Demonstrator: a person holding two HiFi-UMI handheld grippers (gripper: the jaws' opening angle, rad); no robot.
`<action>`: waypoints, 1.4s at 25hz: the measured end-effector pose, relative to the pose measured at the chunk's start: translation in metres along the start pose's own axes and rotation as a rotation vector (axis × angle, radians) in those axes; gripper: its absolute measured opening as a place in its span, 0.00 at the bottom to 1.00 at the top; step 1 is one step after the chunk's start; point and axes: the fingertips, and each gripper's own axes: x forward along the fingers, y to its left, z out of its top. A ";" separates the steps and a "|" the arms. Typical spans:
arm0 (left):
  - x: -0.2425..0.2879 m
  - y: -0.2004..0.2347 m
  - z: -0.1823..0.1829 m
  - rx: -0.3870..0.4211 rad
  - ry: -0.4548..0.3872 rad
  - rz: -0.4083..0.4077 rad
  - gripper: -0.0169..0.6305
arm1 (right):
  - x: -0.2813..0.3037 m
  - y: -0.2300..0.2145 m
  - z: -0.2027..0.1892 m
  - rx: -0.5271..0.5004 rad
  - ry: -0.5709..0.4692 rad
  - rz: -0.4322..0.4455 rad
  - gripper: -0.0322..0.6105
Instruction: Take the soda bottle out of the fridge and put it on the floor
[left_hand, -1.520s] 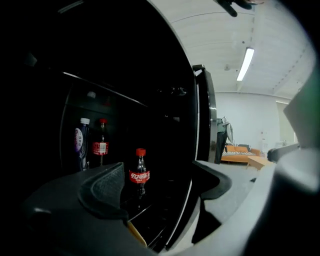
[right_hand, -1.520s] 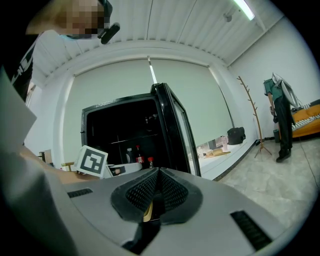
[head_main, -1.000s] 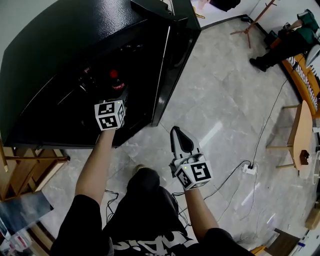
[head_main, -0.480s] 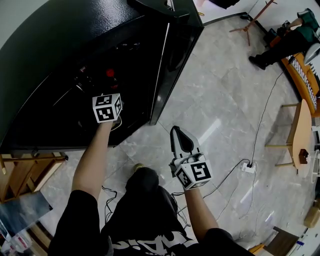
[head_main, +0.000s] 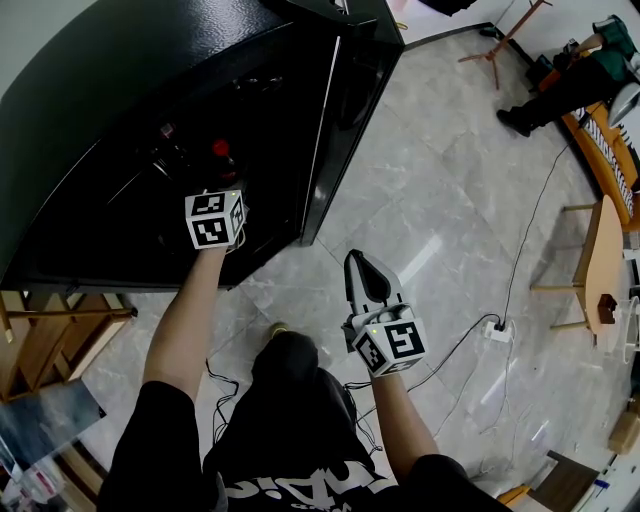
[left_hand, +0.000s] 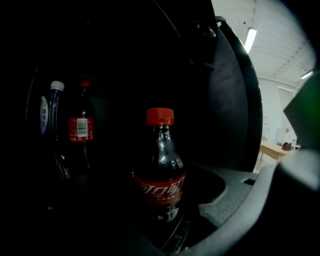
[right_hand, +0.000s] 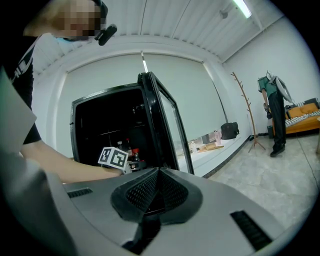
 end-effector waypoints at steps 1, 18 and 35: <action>-0.006 -0.003 0.001 0.006 -0.005 -0.007 0.49 | -0.003 0.001 0.001 0.000 -0.001 0.000 0.09; -0.101 -0.086 0.003 0.010 -0.050 -0.176 0.50 | -0.063 0.004 -0.008 -0.015 -0.026 -0.041 0.09; -0.079 -0.180 -0.109 0.061 -0.061 -0.410 0.50 | -0.062 -0.070 -0.156 -0.037 -0.055 -0.116 0.09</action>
